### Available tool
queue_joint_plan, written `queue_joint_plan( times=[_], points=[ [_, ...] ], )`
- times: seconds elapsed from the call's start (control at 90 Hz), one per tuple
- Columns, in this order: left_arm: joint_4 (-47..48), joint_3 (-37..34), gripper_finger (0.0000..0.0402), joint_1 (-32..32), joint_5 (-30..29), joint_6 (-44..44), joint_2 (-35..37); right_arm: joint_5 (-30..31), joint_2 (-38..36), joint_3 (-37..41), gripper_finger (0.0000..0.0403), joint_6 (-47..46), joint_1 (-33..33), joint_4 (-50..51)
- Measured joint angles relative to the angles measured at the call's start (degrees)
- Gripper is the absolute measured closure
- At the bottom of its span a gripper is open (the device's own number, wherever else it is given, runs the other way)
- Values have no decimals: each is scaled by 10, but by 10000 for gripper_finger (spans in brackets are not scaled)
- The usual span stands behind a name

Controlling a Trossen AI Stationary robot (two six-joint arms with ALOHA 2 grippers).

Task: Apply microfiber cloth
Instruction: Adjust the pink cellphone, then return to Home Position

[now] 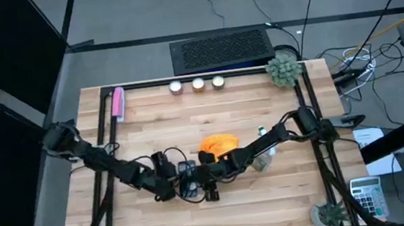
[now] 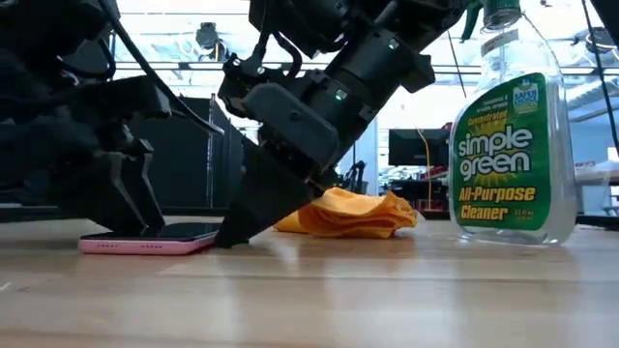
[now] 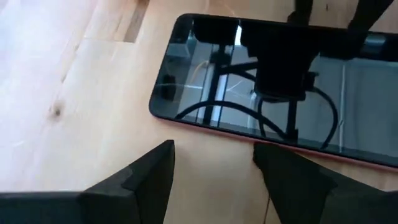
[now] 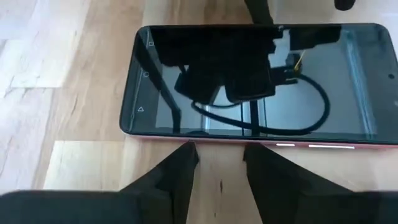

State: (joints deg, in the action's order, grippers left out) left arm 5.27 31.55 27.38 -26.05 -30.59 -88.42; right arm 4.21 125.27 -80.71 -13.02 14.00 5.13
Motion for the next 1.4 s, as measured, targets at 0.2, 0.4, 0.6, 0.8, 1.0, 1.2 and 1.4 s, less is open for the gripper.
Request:
queue_joint_plan(
  times=[0.2,0.4,0.6,0.8,1.0,1.2,1.4],
  points=[
    [126,50,193,16,27,-6,66,2,-81,-20,278,-12,-1,131],
    [256,111,266,20,18,58,208,8,-249,-51,282,-24,3,247],
    [278,103,391,-14,14,122,362,47,-425,-51,359,15,12,319],
    [264,58,401,-63,48,151,459,47,-573,53,396,50,-39,288],
    [187,-5,401,-122,124,193,526,-49,-709,268,402,55,-143,88],
    [207,-12,401,-144,140,173,549,-68,-795,389,398,23,-186,-3],
    [221,-12,401,-144,139,116,555,-69,-870,473,397,52,-169,-13]
  ],
)
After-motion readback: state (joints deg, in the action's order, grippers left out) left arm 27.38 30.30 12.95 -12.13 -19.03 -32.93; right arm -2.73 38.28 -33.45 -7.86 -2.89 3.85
